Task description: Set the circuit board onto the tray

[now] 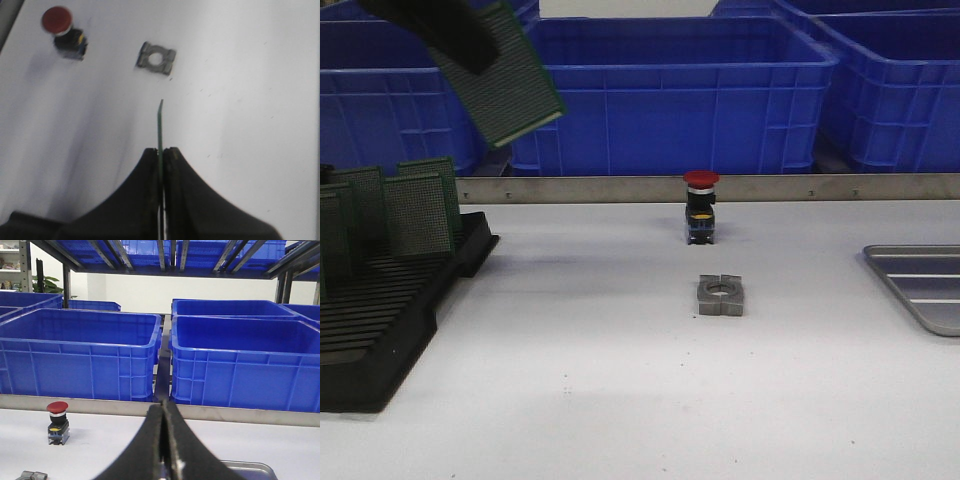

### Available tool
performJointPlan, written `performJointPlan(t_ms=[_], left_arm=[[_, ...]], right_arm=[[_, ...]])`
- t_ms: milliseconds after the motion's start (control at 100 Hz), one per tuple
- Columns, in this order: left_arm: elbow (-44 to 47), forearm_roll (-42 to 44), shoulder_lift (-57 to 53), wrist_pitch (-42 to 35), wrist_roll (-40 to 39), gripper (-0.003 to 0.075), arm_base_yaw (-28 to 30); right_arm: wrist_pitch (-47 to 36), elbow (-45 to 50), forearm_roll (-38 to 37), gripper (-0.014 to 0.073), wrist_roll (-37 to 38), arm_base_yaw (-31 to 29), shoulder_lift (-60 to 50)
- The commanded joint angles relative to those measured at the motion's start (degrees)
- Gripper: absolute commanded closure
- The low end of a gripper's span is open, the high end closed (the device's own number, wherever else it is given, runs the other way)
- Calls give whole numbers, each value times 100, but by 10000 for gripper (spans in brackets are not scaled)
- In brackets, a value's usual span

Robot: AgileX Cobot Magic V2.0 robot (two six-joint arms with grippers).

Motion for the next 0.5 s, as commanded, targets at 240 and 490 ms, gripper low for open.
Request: performJointPlan(t_ms=[240,490], left_arm=[[-154,-408,-275,295,-187,738,-1167],[-154,-408,-275,295,-187,738,-1310]], right_arm=[[-343,-120,-10,662,155,-3,-99],[2004,-1609,-5,662,493,-3,289]])
